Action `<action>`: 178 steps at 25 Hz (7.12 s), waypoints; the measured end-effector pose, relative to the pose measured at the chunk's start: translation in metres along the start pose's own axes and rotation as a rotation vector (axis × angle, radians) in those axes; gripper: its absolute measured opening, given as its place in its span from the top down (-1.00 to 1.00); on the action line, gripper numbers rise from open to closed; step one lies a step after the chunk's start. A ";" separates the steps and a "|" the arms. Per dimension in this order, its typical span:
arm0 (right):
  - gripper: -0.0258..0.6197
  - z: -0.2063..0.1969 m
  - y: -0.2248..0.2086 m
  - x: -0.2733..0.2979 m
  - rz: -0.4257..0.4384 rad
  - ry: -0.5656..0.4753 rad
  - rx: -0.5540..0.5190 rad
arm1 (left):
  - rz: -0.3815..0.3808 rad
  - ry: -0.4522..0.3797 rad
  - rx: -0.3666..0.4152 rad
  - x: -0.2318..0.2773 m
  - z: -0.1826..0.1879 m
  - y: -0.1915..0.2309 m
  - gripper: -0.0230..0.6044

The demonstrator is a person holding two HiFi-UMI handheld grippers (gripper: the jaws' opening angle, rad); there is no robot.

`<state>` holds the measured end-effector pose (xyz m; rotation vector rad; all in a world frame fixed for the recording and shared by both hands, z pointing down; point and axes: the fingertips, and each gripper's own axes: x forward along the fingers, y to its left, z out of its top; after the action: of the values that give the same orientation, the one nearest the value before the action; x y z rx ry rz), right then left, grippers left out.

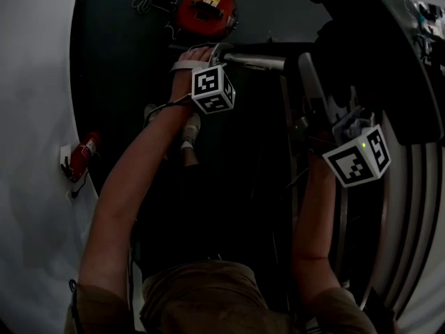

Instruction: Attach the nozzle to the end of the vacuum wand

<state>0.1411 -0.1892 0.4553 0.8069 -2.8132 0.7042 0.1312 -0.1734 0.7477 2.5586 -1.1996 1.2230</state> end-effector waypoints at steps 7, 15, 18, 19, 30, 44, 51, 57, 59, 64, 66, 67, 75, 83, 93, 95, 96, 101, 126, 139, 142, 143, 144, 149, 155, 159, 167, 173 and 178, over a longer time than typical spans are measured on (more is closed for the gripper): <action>0.35 0.001 0.003 -0.003 -0.018 -0.064 -0.004 | 0.003 0.004 -0.021 -0.002 -0.001 0.001 0.65; 0.36 0.007 -0.007 0.012 -0.152 -0.163 -0.043 | 0.021 0.020 -0.041 0.004 -0.007 0.016 0.65; 0.35 0.008 -0.003 0.012 -0.121 -0.212 -0.076 | 0.018 0.012 -0.037 0.002 -0.006 0.018 0.65; 0.35 0.009 -0.002 0.011 -0.102 -0.229 -0.086 | 0.016 0.010 -0.036 0.002 -0.006 0.017 0.65; 0.36 0.001 0.007 0.022 -0.053 -0.215 -0.139 | 0.019 -0.008 -0.060 -0.001 -0.007 0.025 0.65; 0.36 -0.014 0.100 0.078 0.143 -0.175 -0.272 | 0.022 -0.068 -0.284 -0.059 -0.066 0.029 0.18; 0.36 -0.036 0.202 0.151 0.275 -0.118 -0.356 | 0.243 -0.160 -0.644 -0.190 -0.166 0.068 0.18; 0.36 -0.099 0.305 0.240 0.428 -0.002 -0.438 | 0.434 -0.174 -0.845 -0.318 -0.263 0.093 0.18; 0.36 -0.132 0.342 0.274 0.472 0.059 -0.481 | 0.484 -0.170 -0.904 -0.355 -0.293 0.097 0.18; 0.36 -0.228 0.446 0.362 0.604 0.202 -0.556 | 0.589 -0.137 -0.975 -0.433 -0.369 0.101 0.18; 0.36 -0.272 0.483 0.391 0.644 0.262 -0.591 | 0.641 -0.121 -1.007 -0.462 -0.399 0.097 0.18; 0.36 -0.293 0.498 0.403 0.653 0.293 -0.607 | 0.663 -0.114 -1.026 -0.474 -0.411 0.094 0.18; 0.36 -0.414 0.573 0.454 0.672 0.500 -0.708 | 0.753 -0.080 -1.154 -0.536 -0.458 0.039 0.19; 0.33 -0.456 0.580 0.448 0.672 0.481 -0.765 | 0.782 -0.056 -1.197 -0.537 -0.488 -0.008 0.19; 0.07 -0.405 0.503 0.391 0.702 0.435 -0.618 | 0.759 -0.099 -1.218 -0.523 -0.456 0.014 0.19; 0.07 -0.378 0.472 0.375 0.653 0.381 -0.545 | 0.748 -0.124 -1.200 -0.517 -0.444 0.028 0.19; 0.07 -0.362 0.455 0.366 0.627 0.354 -0.507 | 0.743 -0.134 -1.185 -0.514 -0.438 0.035 0.19; 0.07 -0.276 0.357 0.307 0.486 0.240 -0.370 | 0.700 -0.207 -1.122 -0.488 -0.395 0.071 0.19; 0.22 0.136 0.127 -0.169 -0.012 -0.211 -0.216 | 0.331 -0.520 -0.562 -0.503 0.110 0.084 0.20; 0.22 0.074 0.145 -0.294 -0.149 -0.218 -0.354 | 0.302 -0.647 -0.508 -0.555 0.137 -0.024 0.20; 0.22 0.053 0.159 -0.306 -0.189 -0.220 -0.325 | 0.298 -0.633 -0.537 -0.572 0.111 -0.037 0.20; 0.22 0.048 0.164 -0.305 -0.204 -0.225 -0.308 | 0.299 -0.629 -0.546 -0.578 0.100 -0.037 0.20; 0.22 0.042 0.169 -0.304 -0.219 -0.230 -0.290 | 0.300 -0.627 -0.556 -0.585 0.089 -0.037 0.20; 0.22 0.011 0.205 -0.305 -0.260 -0.249 -0.235 | 0.299 -0.602 -0.568 -0.623 0.033 -0.057 0.20; 0.22 -0.035 0.240 -0.287 -0.259 -0.228 -0.217 | 0.313 -0.548 -0.619 -0.634 -0.045 -0.070 0.20; 0.22 -0.062 0.255 -0.263 -0.235 -0.199 -0.192 | 0.323 -0.585 -0.660 -0.633 -0.062 -0.065 0.20; 0.22 -0.087 0.279 -0.231 -0.174 -0.138 -0.176 | 0.310 -0.581 -0.693 -0.614 -0.069 -0.065 0.20; 0.36 -0.090 0.298 -0.220 -0.157 -0.083 -0.319 | 0.310 -0.572 -0.700 -0.614 -0.070 -0.062 0.20; 0.51 -0.081 0.301 -0.221 -0.185 -0.127 -0.318 | 0.309 -0.578 -0.707 -0.615 -0.075 -0.060 0.20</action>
<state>0.1689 0.1771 0.3514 1.0610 -2.8042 0.1774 -0.1104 0.2778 0.3935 2.2439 -1.7651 -0.0191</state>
